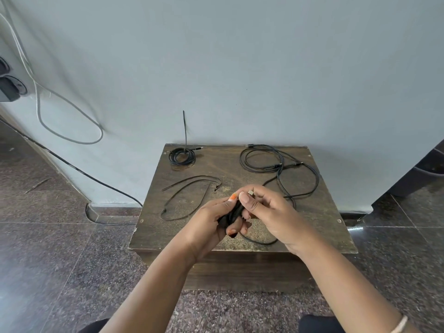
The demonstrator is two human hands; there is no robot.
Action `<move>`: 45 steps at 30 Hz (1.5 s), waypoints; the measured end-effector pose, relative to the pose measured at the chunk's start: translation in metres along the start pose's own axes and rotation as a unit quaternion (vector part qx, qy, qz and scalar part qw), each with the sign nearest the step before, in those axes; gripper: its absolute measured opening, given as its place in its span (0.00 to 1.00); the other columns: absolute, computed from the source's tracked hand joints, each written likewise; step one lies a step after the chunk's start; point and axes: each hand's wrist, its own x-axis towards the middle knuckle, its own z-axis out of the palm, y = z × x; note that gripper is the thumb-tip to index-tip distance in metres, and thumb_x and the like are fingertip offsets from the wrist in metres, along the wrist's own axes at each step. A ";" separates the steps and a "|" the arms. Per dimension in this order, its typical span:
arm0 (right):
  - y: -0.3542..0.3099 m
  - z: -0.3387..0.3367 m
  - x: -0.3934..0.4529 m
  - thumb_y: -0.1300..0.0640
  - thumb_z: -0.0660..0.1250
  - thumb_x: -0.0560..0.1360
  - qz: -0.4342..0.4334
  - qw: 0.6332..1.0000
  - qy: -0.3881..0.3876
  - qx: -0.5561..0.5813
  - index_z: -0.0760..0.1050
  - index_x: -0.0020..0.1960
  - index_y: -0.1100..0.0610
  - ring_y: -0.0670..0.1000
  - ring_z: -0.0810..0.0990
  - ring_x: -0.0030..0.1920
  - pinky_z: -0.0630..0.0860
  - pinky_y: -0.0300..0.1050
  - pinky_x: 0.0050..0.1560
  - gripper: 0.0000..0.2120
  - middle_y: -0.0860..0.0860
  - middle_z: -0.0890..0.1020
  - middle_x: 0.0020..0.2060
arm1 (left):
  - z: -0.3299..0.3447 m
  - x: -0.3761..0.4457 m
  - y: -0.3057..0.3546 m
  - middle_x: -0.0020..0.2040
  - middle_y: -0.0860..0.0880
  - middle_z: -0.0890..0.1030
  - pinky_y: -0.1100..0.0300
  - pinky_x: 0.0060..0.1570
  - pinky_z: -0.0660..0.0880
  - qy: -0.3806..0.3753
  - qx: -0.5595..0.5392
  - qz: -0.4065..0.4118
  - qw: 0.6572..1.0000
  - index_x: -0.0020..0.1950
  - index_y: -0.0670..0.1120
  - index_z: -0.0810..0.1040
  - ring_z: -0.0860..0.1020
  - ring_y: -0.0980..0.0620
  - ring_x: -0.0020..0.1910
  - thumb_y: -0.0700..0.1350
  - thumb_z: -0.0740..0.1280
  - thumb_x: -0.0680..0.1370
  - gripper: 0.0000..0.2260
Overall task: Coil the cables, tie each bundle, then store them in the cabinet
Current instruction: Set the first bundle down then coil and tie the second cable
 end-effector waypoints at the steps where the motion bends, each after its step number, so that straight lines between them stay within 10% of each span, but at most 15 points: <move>1: 0.001 0.001 0.001 0.53 0.65 0.76 0.002 1.000 0.005 -0.007 0.75 0.52 0.65 0.54 0.79 0.29 0.77 0.45 0.34 0.15 0.49 0.77 0.29 | 0.001 0.001 0.000 0.25 0.46 0.67 0.56 0.48 0.72 0.010 -0.001 -0.002 1.000 0.42 0.37 0.75 0.73 0.48 0.30 0.46 0.53 0.82 0.18; 5: 0.004 0.005 0.005 0.46 0.68 0.71 -0.021 0.995 0.071 -0.070 0.74 0.46 0.62 0.54 0.79 0.28 0.77 0.48 0.35 0.18 0.50 0.79 0.29 | 0.004 0.005 0.001 0.36 0.40 0.69 0.63 0.37 0.71 0.061 0.028 -0.002 0.998 0.41 0.39 0.75 0.74 0.52 0.29 0.43 0.53 0.83 0.16; 9: 0.006 0.009 0.007 0.48 0.69 0.72 -0.036 0.989 0.132 -0.054 0.74 0.47 0.60 0.61 0.79 0.32 0.76 0.56 0.35 0.15 0.54 0.80 0.31 | 0.004 0.007 0.003 0.35 0.41 0.74 0.58 0.46 0.74 0.073 0.047 -0.003 0.996 0.42 0.39 0.76 0.77 0.52 0.32 0.45 0.55 0.83 0.16; 21: 0.003 0.024 0.019 0.56 0.69 0.73 -0.024 0.983 0.167 0.070 0.78 0.47 0.60 0.41 0.77 0.31 0.76 0.34 0.29 0.07 0.46 0.79 0.30 | 0.013 -0.004 0.010 0.27 0.53 0.67 0.57 0.50 0.67 0.107 0.008 -0.004 0.994 0.38 0.45 0.71 0.69 0.51 0.37 0.49 0.55 0.82 0.15; 30: 0.020 0.055 0.041 0.40 0.60 0.77 0.093 0.973 0.201 0.067 0.80 0.52 0.53 0.49 0.80 0.42 0.75 0.43 0.46 0.18 0.50 0.82 0.43 | -0.027 -0.007 0.027 0.25 0.56 0.70 0.54 0.51 0.66 0.207 0.076 0.035 0.975 0.37 0.47 0.71 0.69 0.48 0.40 0.52 0.56 0.82 0.16; 37: 0.046 0.113 0.050 0.50 0.63 0.78 -0.006 0.927 0.109 -0.360 0.80 0.50 0.45 0.39 0.75 0.45 0.69 0.33 0.43 0.06 0.40 0.78 0.45 | -0.086 -0.022 0.042 0.23 0.55 0.68 0.57 0.46 0.69 0.393 0.028 0.048 0.918 0.36 0.48 0.70 0.73 0.54 0.34 0.50 0.55 0.83 0.16; 45: 0.054 0.147 0.058 0.46 0.65 0.76 -0.101 0.825 0.089 -0.548 0.78 0.54 0.49 0.49 0.74 0.54 0.67 0.47 0.52 0.10 0.45 0.78 0.50 | -0.089 -0.020 0.045 0.24 0.54 0.67 0.62 0.35 0.64 0.421 0.026 0.042 0.906 0.35 0.47 0.69 0.70 0.56 0.31 0.50 0.55 0.83 0.17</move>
